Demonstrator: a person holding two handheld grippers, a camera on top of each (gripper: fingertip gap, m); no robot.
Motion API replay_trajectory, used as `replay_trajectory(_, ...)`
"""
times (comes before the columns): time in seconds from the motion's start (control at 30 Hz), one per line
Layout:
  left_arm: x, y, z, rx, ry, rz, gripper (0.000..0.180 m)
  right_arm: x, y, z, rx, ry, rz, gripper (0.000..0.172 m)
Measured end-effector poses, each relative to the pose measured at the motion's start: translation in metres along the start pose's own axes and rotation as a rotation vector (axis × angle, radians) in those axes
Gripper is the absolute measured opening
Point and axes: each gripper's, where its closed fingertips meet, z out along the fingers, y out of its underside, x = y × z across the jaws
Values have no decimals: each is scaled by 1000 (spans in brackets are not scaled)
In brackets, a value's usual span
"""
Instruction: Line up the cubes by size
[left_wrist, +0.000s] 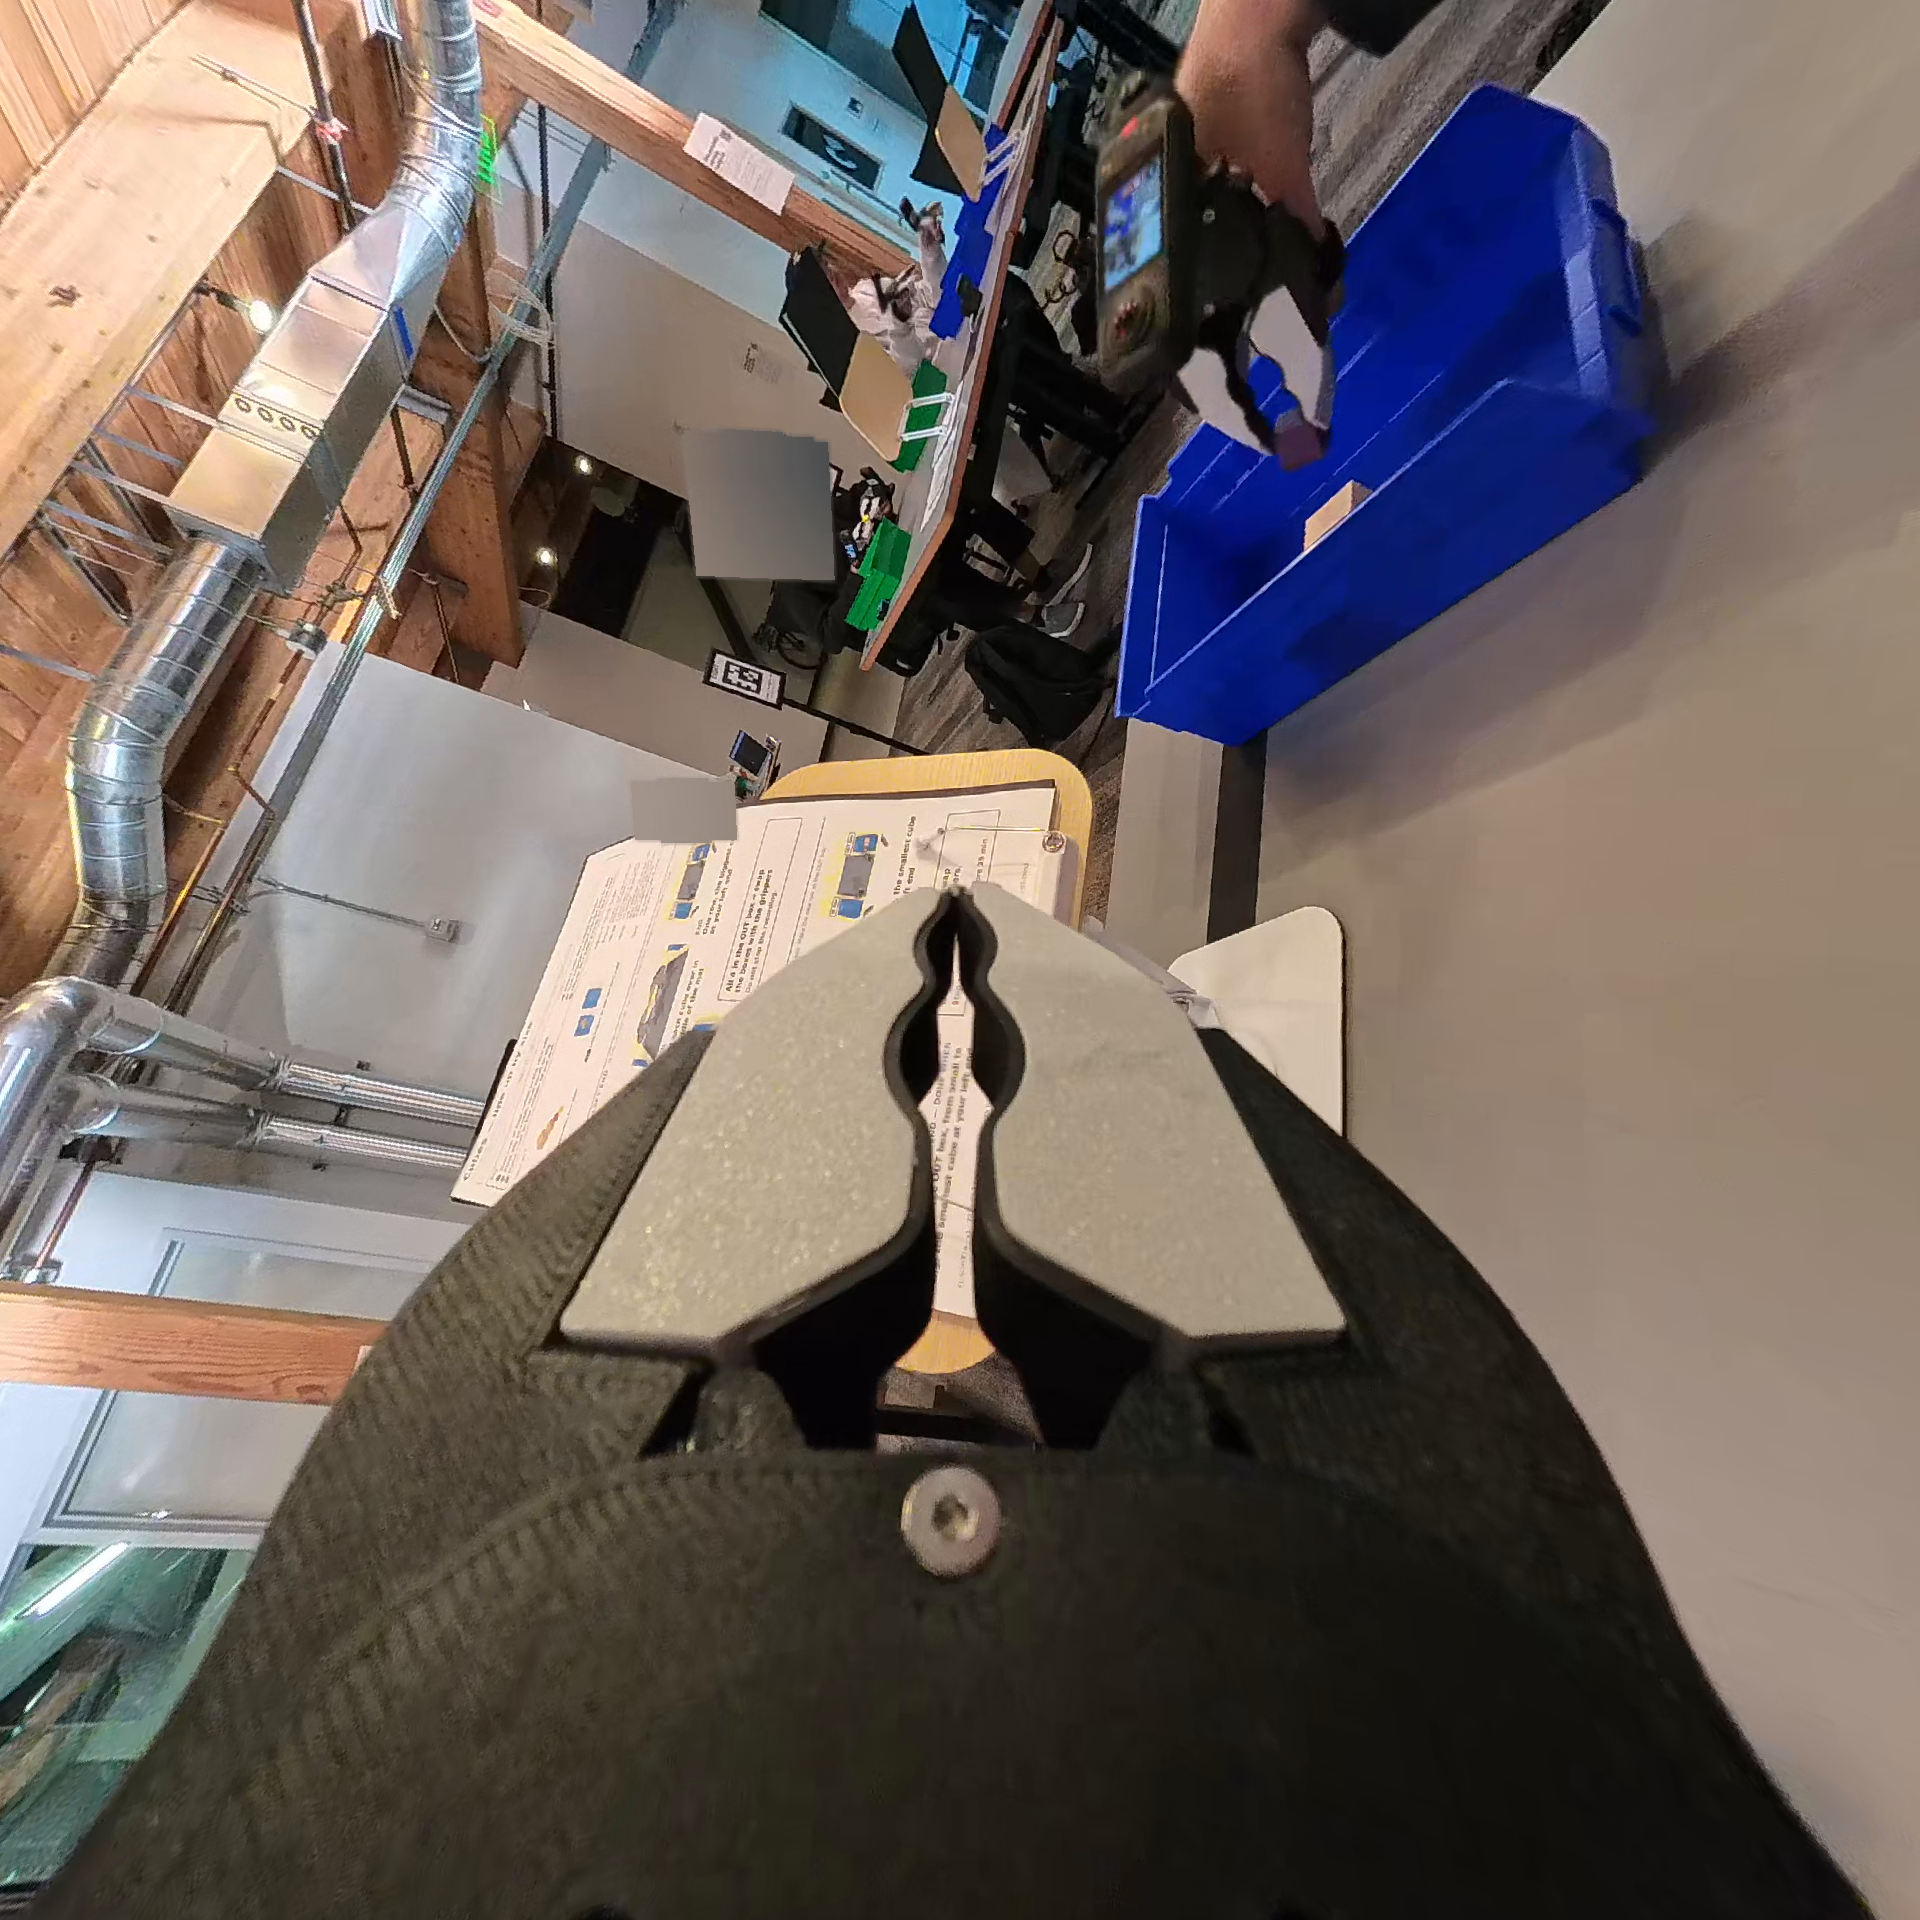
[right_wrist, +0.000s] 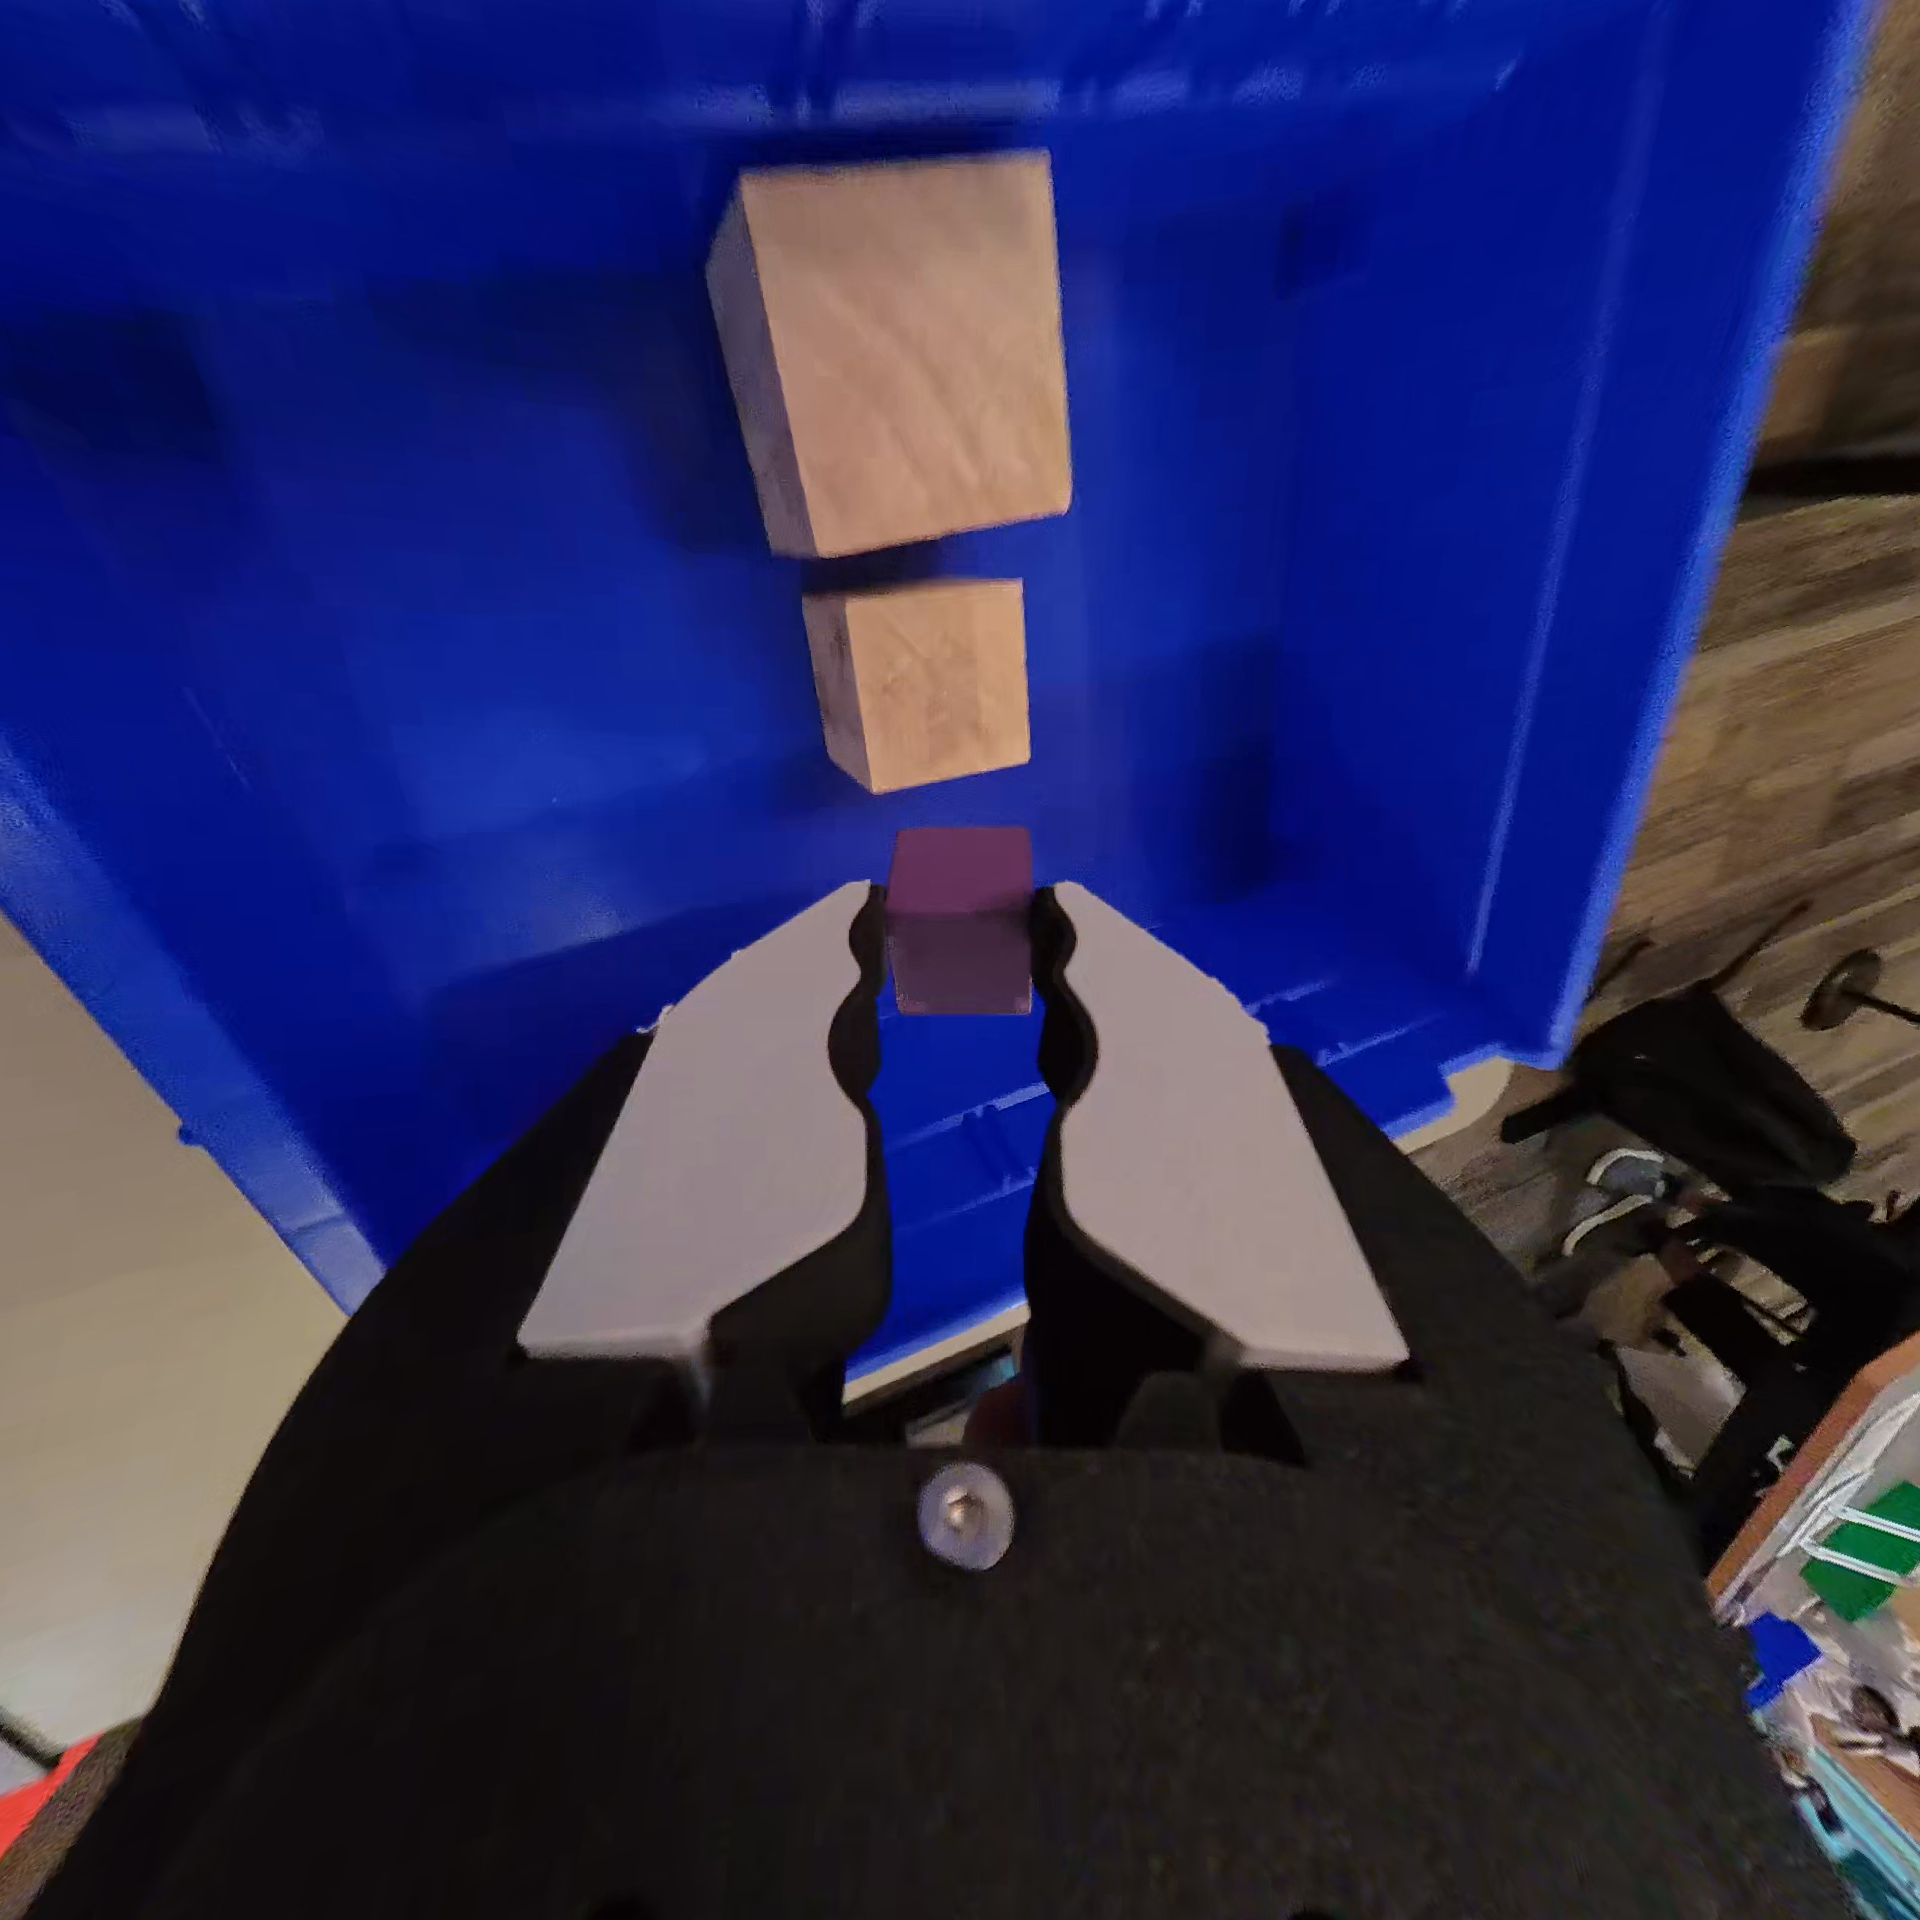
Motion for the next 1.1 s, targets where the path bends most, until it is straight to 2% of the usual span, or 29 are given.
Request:
replay_trajectory(0.1,2,2,3,-10,6,5,0,0,12,20,-71,-49,-18,27)
replay_trajectory(0.4,6,2,7,-12,22,8,0,-5,15,55,-160,-160,-82,27)
replay_trajectory(0.9,11,4,11,-11,43,5,0,-9,14,64,-175,-243,-94,27)
replay_trajectory(1.1,14,5,13,-18,60,8,0,-4,15,56,-182,-217,-79,37)
